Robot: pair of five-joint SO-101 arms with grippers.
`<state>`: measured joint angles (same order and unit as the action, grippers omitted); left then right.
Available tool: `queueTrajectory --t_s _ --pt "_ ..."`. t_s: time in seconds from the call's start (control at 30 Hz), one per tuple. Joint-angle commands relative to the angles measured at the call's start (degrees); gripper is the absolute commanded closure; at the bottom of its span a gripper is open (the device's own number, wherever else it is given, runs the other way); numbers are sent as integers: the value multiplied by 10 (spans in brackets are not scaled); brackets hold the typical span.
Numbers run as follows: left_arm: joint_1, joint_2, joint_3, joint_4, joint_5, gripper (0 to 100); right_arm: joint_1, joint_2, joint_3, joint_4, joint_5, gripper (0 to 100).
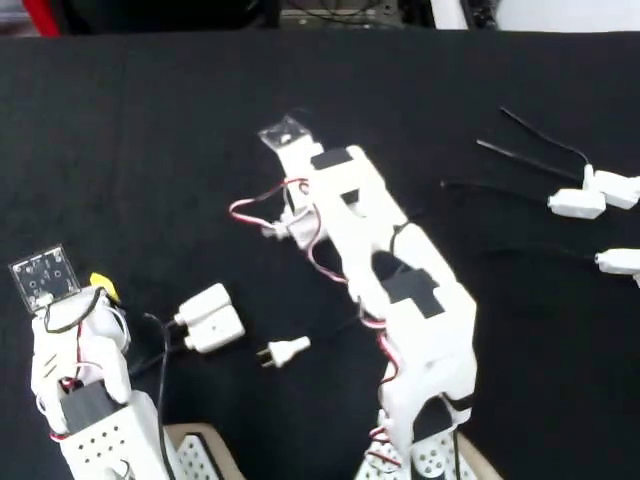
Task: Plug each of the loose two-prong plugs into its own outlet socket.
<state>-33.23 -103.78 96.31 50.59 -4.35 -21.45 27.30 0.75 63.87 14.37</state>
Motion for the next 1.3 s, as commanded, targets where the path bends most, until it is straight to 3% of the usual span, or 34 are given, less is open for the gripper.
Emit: queueTrajectory --t_s 0.0,0.13,0.23,0.47,0.63,0.7,1.0,1.13,1.27 --pt "7 -3 11 -14 -6 863 11 -31 -15 -16 23 962" --pt "7 -3 11 -14 -6 863 19 -68 -29 47 14 962" --pt "7 -3 11 -14 -6 863 31 -130 -25 91 -40 962" --pt "7 -3 11 -14 -6 863 18 -184 15 89 -316 946" --pt "7 -3 11 -13 -6 863 -28 -125 50 33 -505 811" --pt "7 -3 11 -13 -6 863 -34 -98 51 4 -564 799" --pt "7 -3 11 -14 -6 863 -36 -58 49 -58 -673 802" --pt "7 -3 11 -14 -6 863 -42 -56 54 -70 -724 884" --pt "7 -3 11 -14 -6 863 -67 -36 58 -81 -724 914"
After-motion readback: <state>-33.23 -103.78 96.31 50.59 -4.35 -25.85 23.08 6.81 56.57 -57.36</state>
